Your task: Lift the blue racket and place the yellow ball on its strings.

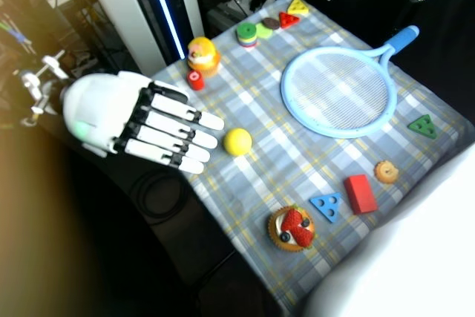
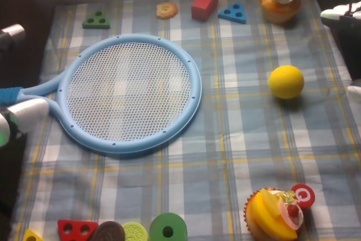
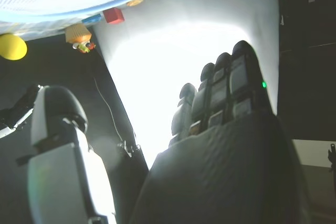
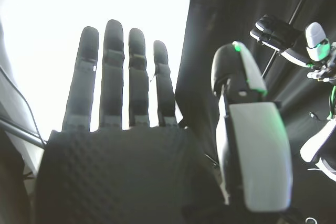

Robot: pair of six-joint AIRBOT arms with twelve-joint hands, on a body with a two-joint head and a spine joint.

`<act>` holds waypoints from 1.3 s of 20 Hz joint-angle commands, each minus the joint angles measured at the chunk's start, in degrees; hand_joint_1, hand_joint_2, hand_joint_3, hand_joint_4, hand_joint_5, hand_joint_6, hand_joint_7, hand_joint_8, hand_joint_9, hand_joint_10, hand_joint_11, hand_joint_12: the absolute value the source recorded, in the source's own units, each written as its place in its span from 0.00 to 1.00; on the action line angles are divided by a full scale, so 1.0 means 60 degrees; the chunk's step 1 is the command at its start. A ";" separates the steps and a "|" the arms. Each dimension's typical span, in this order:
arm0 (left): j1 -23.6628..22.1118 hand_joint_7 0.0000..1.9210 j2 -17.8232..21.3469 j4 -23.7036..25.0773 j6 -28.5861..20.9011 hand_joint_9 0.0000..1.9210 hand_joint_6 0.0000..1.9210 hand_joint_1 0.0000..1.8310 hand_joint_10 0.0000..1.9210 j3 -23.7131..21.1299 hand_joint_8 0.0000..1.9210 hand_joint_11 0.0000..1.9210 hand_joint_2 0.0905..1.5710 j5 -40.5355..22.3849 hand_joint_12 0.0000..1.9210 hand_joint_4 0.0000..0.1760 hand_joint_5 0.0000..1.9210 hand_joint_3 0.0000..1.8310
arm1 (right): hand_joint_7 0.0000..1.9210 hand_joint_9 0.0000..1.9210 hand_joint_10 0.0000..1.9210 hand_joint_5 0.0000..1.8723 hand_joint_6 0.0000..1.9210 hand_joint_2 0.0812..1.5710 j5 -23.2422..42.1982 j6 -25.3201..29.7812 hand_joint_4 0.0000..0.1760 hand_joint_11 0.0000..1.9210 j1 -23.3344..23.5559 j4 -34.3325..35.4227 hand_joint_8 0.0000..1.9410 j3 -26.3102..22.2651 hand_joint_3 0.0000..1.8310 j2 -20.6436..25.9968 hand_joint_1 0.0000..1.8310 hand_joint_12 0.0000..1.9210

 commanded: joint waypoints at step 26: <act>-0.3099 0.02 -0.2102 -0.4542 0.8980 0.01 0.00 0.53 0.01 0.3778 0.01 0.02 0.52 0.5014 0.01 1.00 0.00 0.00 | 0.21 0.20 0.00 0.18 0.00 0.73 0.0666 0.0264 0.08 0.08 0.0103 -0.0289 0.00 0.0333 0.00 -0.0348 0.51 0.30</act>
